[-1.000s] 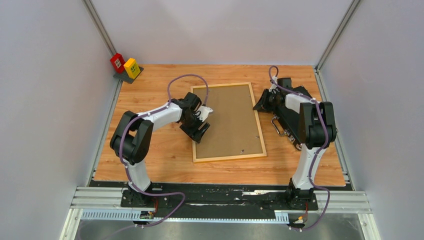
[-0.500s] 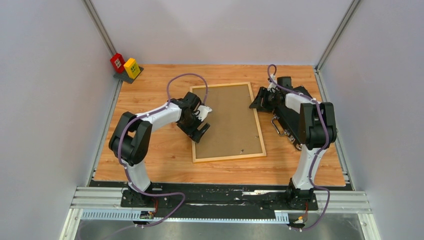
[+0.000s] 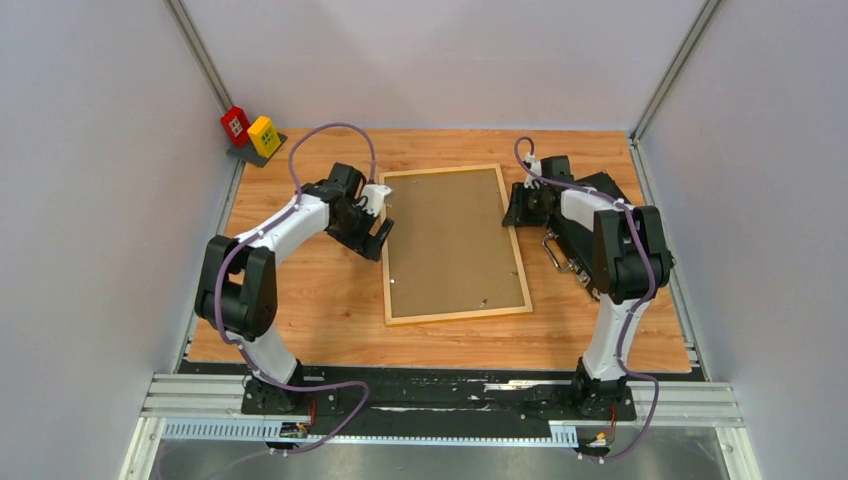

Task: Put the photo into the frame

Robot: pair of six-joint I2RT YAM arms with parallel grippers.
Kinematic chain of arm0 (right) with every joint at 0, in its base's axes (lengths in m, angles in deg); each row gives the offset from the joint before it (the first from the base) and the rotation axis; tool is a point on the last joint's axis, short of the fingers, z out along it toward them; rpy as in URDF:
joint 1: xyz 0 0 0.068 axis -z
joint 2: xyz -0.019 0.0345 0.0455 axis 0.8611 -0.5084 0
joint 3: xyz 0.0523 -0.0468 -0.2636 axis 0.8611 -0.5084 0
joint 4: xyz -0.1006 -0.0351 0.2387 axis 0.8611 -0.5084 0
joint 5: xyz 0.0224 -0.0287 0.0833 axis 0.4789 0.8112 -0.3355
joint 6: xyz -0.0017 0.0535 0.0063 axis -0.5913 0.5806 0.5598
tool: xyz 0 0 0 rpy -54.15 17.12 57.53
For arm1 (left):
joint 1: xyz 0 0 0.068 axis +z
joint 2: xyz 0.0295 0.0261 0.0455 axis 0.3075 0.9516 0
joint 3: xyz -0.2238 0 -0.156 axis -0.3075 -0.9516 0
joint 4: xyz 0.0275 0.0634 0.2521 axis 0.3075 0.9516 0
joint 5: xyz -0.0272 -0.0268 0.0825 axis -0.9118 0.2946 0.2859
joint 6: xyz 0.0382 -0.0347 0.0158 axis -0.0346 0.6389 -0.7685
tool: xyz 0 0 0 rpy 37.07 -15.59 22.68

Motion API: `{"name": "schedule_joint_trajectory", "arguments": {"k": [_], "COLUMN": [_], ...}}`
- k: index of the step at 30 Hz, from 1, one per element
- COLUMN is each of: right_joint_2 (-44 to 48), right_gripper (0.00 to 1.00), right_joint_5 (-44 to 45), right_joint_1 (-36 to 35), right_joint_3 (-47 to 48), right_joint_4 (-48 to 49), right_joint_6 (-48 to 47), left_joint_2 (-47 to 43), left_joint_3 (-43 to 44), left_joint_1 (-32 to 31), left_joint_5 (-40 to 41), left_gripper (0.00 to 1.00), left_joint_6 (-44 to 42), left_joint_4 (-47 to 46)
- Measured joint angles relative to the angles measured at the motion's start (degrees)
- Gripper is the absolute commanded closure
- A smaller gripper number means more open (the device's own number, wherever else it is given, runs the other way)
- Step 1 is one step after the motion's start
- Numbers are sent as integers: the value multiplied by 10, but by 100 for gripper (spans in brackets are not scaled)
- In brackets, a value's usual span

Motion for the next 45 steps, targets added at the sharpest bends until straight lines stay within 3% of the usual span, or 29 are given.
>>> {"name": "schedule_joint_trajectory", "arguments": {"k": [4,12,23,37,39,45], "right_joint_2": [0,-26,-139,-156,-161,-175], "right_gripper": [88,99,100,100,93,44], "right_joint_5": [20,41,18,29,39,41], "right_joint_1": [-9,-41,-116,-155,-161,-172], "right_joint_3": [7,72,267,315,325,351], "right_joint_4": [-8,-64,-172,-244,-254,-264], "right_joint_6": [-20,-118,-306,-530,-551,-545], "left_joint_2": [-25,-78,-110,-56,-49,-49], "left_joint_3": [3,10,4,3,2,1], "left_joint_1": [30,102,140,142,142,142], "left_joint_5": [-12,-23,4,67,69,74], "left_gripper": [7,7,6,6,6,6], "left_joint_6": [0,-2,-6,-16,-16,-17], "left_joint_4": [8,31,54,55,55,50]}}
